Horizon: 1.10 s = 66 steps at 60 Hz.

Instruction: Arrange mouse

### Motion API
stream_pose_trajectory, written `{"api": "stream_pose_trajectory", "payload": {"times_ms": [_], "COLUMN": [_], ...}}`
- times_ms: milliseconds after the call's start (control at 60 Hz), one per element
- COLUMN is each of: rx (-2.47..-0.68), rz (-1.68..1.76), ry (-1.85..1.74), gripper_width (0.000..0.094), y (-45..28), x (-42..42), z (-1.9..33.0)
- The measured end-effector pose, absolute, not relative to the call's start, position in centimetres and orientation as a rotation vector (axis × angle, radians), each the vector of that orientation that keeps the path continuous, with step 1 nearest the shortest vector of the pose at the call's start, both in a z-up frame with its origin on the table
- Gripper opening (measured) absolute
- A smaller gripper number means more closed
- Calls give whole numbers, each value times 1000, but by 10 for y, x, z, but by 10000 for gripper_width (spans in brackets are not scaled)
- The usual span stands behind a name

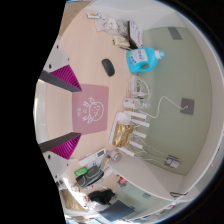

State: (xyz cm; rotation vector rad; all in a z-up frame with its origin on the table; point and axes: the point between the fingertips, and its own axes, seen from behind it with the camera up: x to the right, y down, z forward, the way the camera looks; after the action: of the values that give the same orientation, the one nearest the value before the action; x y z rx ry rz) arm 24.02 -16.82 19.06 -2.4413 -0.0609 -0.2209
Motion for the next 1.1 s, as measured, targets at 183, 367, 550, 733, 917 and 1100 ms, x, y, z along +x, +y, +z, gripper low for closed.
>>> {"api": "stream_pose_trajectory", "payload": {"times_ms": [183,367,550,733,917,1100], "rx": [-2450,-2380,-2282,-2188,-2190,-2237], "rz": [-254,-208,-114,28,119,144], "ry": [-5,87,2,-108,-126,-127], "gripper_width": [847,846,847,851,848,847], "y": [-186,-211,-206,-150,-76,-16], "x": [234,201,130,48,4,-12], "z": [176,142,109,72,27,-5]}}
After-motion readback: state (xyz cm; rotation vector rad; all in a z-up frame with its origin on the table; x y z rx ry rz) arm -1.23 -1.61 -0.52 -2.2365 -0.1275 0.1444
